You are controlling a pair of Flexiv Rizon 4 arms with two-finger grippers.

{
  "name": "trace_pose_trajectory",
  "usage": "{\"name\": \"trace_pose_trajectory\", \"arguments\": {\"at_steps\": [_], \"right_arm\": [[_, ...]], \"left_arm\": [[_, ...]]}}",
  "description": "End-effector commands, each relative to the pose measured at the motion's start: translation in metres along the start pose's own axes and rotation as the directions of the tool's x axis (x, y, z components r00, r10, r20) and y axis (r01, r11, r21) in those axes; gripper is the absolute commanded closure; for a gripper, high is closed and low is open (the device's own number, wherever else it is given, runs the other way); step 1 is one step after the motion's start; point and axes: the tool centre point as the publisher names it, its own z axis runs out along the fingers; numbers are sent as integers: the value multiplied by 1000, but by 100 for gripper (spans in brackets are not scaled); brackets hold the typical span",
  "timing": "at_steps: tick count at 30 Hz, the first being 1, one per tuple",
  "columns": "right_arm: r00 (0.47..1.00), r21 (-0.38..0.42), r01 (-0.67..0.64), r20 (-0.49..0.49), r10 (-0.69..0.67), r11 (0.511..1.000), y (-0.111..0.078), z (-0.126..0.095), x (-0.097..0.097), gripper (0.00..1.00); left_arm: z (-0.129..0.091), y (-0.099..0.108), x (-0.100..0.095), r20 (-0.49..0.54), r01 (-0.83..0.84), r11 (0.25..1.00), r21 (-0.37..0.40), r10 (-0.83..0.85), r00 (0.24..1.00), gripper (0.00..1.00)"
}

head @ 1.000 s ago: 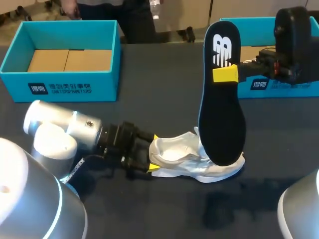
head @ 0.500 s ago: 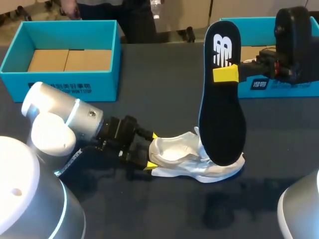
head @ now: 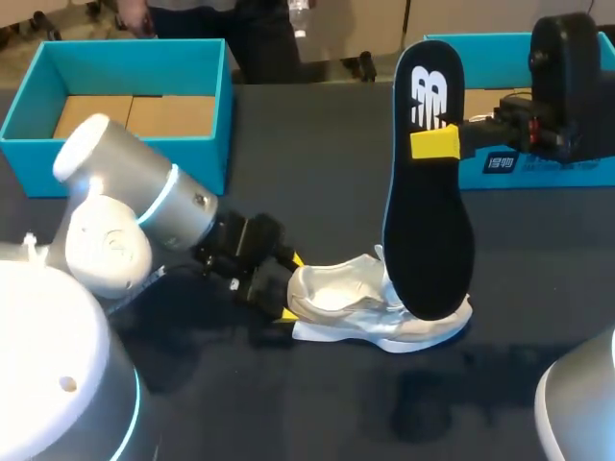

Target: Take the shoe out of the shoebox, open the shoe tongue, remove and reinsert the insole, then place the shoe into the shoebox

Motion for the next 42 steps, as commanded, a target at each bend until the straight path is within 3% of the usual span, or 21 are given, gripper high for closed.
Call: {"name": "trace_pose_trajectory", "arguments": {"at_steps": [1, 5, 10, 19, 23, 27, 42], "right_arm": [[1000, 4, -1, -3, 1, 1000, 2, 2, -3, 100], [1000, 4, -1, -3, 1, 1000, 2, 2, -3, 100], [1000, 4, -1, -3, 1, 1000, 2, 2, -3, 100], [1000, 4, -1, -3, 1, 1000, 2, 2, -3, 100], [1000, 4, -1, -3, 1, 1000, 2, 2, -3, 100], [1000, 4, -1, -3, 1, 1000, 2, 2, -3, 100], [1000, 4, -1, -3, 1, 1000, 2, 2, -3, 100]], "left_arm": [[-1, -5, 3, 4, 2, 996, -87, -2, 1000, 0], [-1, -5, 3, 4, 2, 996, -87, -2, 1000, 0], [2, -12, 1, 13, 4, 967, -254, -1, 1000, 0], [-8, -22, 7, 49, 9, 919, -395, 11, 999, 0], [-10, -24, 9, 58, 38, 863, -504, -10, 998, 0], [-13, -24, 6, 99, 69, 825, -562, -15, 995, 0], [-12, -22, -2, 97, 98, 769, -631, -47, 994, 0]]}}
